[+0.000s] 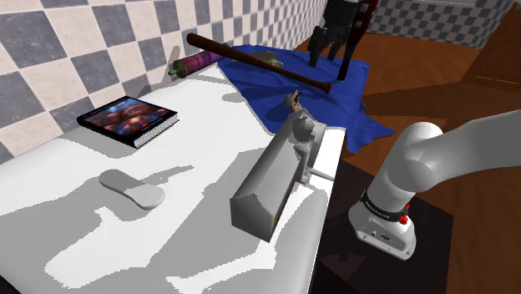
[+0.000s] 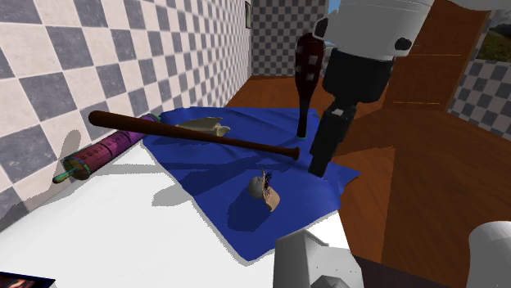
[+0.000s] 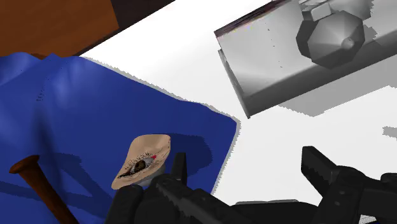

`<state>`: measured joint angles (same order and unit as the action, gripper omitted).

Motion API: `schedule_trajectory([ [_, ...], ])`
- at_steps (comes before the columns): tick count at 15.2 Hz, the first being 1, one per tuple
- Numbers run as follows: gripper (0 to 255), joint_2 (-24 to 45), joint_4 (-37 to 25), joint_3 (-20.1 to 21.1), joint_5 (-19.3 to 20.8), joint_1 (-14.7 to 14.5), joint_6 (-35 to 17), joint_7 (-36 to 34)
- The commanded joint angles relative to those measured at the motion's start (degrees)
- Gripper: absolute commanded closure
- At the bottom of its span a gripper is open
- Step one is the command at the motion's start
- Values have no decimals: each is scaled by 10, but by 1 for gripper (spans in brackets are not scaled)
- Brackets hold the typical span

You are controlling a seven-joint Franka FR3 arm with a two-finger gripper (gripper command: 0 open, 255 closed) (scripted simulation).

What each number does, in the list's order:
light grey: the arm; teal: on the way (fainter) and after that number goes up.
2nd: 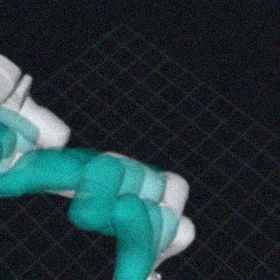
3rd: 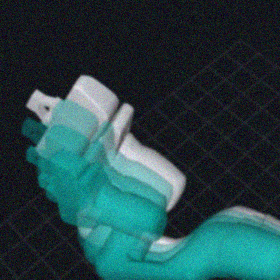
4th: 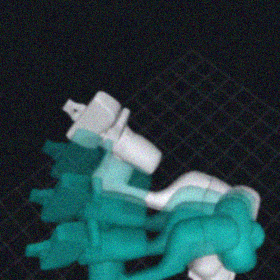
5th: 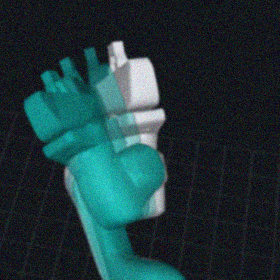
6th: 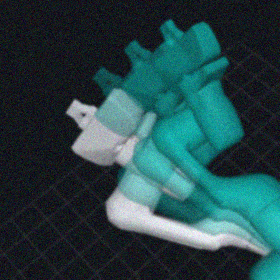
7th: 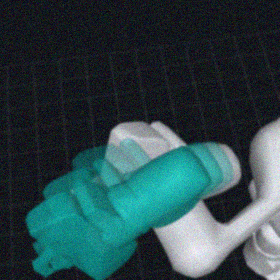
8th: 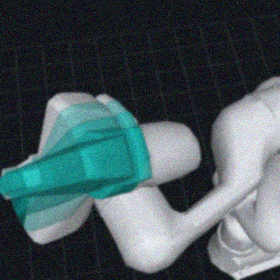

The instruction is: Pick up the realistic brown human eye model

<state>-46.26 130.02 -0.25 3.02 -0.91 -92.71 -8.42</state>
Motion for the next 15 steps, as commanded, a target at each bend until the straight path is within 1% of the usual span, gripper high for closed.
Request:
schedule_trajectory([
  [1, 0, 0, 0, 0, 0, 0, 0, 0],
  [8, 0, 118, -19, -35, -2, 42, -85, -48],
  [15, 0, 240, -57, -75, -15, 76, -153, -88],
])
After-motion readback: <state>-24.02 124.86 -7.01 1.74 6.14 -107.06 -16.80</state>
